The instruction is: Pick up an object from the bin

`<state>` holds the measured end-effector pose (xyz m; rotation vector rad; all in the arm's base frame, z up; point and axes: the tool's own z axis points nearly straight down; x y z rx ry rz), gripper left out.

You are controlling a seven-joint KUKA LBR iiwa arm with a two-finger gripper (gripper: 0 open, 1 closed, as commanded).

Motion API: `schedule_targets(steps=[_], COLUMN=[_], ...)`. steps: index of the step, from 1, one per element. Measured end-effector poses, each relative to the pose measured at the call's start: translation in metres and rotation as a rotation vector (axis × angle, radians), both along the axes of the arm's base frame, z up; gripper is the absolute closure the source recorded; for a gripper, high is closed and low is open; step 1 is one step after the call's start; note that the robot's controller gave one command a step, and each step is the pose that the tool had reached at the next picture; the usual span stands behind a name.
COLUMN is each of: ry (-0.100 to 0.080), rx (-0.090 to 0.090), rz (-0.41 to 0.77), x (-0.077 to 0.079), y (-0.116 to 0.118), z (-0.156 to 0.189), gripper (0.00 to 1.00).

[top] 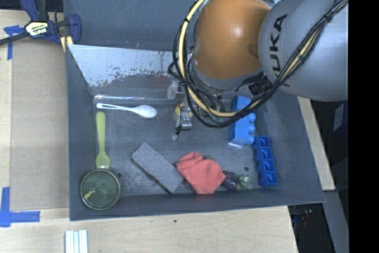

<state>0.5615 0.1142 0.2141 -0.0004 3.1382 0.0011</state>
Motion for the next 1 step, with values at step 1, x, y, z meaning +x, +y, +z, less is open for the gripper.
schedule_targets(steps=[1], ry=[-0.003], rx=[0.001], rz=[-0.002], x=[-0.0398], y=[0.0183], z=[-0.0845], gripper=[0.00])
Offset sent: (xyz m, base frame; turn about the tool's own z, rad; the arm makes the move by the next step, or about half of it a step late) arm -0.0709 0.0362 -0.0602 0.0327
